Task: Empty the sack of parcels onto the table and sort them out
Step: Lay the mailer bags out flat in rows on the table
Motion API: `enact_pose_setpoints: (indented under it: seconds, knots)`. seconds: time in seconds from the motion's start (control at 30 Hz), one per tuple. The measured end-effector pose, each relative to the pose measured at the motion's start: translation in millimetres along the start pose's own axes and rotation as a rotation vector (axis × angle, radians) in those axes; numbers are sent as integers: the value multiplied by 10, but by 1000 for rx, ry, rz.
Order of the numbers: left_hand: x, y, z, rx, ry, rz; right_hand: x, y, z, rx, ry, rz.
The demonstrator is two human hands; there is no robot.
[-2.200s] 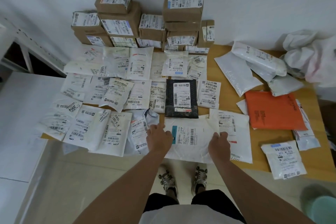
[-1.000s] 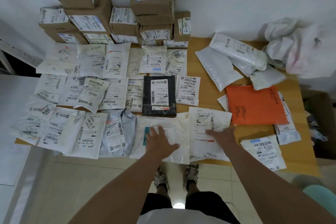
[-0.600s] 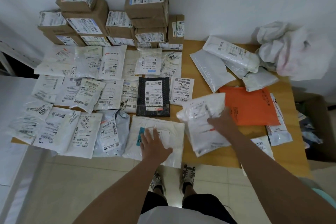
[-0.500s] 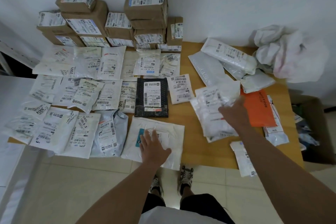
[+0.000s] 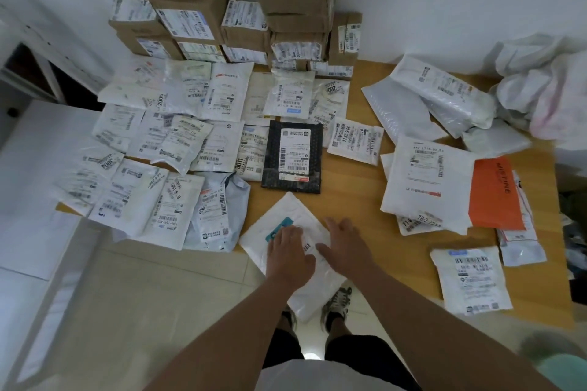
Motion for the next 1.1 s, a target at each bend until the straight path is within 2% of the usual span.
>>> enact_pose_setpoints:
  seconds: [0.17,0.23,0.3,0.37,0.47,0.53,0.6,0.87,1.1]
  knots:
    - [34,44,-127,30,-145,-46,-85,-218,-103,-49,37,-115]
    - [34,77,-168,80,-121,2,-96,-199,-128,-129,82,-134]
    - [34,124,-228,138,-27,46,-61,-145,-182,-194,102,-162]
    - [56,124,-268,124,23,23,53,-32,-281,-150,100,-92]
    - [120,129,-264,92,15,-35,305,223,-413,16,29,135]
    - [169,124,-270,96,10,-56,460,352,-505,-18,33,243]
    - [215,130,-290,113,6,-56,574,413,-597,-83,36,275]
    - [417,200,-440,282,-65,-97,749,296,-670,-69,-12,146]
    - [486,230,-455,226,-23,-85,691,258,-642,-45,-23,123]
Point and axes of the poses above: each hand's wrist, its own x-axis towards the middle knuckle, its own y-axis out of the back of the hand, z = x × y, the point moved 4 cm from there along x, towards the middle knuckle, and after that the axes turned 4 degrees about z, right-handed, at the moved point
